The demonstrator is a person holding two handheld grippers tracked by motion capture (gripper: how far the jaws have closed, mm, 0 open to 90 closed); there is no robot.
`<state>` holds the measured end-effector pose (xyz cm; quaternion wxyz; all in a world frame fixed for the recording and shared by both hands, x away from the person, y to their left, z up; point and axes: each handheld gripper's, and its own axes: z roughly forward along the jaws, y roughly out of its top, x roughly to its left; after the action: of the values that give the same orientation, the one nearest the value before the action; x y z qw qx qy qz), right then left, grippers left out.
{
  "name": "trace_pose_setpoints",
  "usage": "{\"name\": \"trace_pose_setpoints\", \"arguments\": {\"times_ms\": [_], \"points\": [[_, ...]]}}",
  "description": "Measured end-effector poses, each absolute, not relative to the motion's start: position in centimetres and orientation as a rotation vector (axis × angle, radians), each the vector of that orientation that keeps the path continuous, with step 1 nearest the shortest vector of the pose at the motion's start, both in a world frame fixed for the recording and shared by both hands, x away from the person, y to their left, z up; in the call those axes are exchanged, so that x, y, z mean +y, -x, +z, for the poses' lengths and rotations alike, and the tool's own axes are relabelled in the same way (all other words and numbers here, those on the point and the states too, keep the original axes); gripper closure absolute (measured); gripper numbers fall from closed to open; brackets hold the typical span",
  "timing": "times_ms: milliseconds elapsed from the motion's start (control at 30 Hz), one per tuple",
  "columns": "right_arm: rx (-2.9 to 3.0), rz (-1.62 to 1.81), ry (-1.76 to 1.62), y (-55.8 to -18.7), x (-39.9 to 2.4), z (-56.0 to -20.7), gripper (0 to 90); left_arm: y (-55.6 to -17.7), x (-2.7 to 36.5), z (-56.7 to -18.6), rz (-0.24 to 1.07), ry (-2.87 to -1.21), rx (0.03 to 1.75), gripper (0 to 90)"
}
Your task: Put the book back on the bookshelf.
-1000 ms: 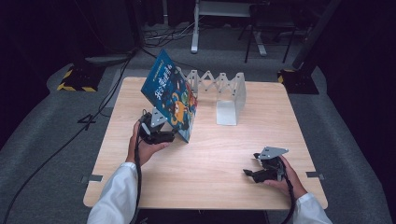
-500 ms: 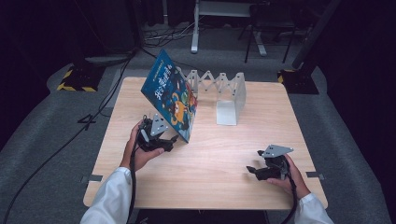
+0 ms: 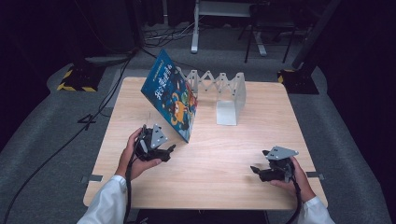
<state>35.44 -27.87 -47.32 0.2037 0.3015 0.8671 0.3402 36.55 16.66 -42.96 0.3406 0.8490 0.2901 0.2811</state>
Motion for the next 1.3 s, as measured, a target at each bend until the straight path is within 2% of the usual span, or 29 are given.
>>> {"name": "trace_pose_setpoints", "arguments": {"times_ms": [367, 1300], "points": [[2.365, 0.960, -0.903, -34.6, -30.3, -46.8, 20.2, -34.5, 18.4, -44.5, 0.754, -2.246, 0.769, 18.4], [2.319, 0.888, -0.986, -33.4, -34.5, -47.8, 20.2, -31.6, 23.1, -48.4, 0.637, -2.326, 0.863, 17.1]]}}
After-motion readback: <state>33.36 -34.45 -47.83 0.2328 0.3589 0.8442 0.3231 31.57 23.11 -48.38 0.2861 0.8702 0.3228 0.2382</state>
